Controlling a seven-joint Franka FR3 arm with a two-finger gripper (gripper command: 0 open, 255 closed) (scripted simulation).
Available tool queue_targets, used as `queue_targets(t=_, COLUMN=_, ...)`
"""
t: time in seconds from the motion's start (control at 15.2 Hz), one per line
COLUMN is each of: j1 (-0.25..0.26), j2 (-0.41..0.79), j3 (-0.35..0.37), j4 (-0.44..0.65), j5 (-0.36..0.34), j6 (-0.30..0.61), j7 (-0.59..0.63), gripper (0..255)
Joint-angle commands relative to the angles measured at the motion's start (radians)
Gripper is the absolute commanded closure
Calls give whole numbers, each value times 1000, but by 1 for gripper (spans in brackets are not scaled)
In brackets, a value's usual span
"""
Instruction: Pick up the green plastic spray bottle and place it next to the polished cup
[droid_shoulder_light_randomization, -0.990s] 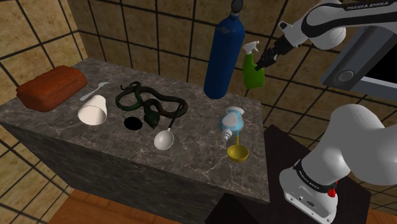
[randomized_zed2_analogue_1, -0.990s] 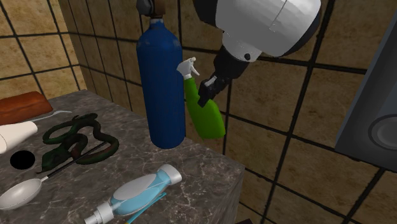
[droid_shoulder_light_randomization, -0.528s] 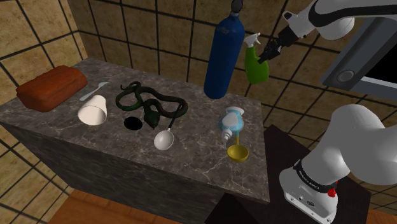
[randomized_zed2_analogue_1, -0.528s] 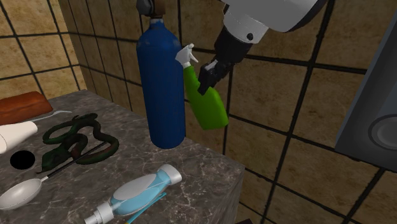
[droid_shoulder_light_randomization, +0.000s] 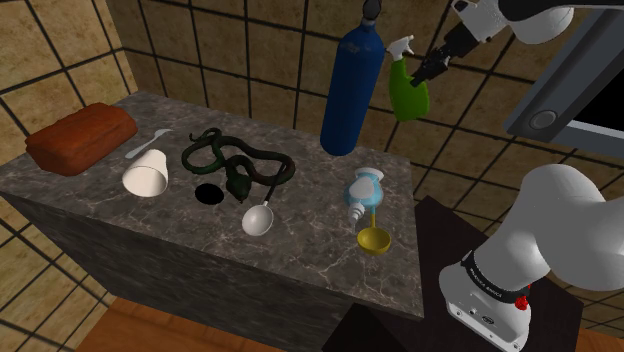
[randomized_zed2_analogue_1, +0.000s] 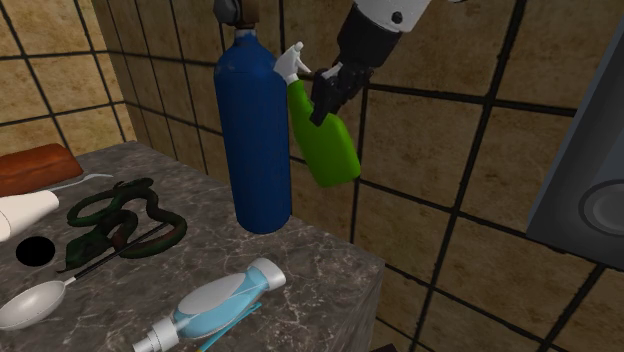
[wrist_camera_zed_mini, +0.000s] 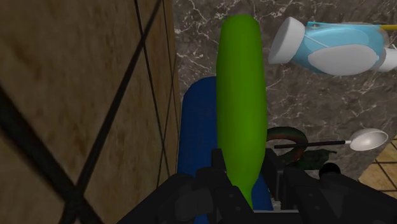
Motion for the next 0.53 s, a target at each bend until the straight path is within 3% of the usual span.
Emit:
queue_targets(t=0.0, j1=-2, j2=-3, j3=9, j4=23, j5=1, j6=-27, j7=6, gripper=255)
queue_targets(t=0.46, j1=-1, j2=-6, j3=45, j4=106, j5=9, j6=-112, j7=33, gripper=255)
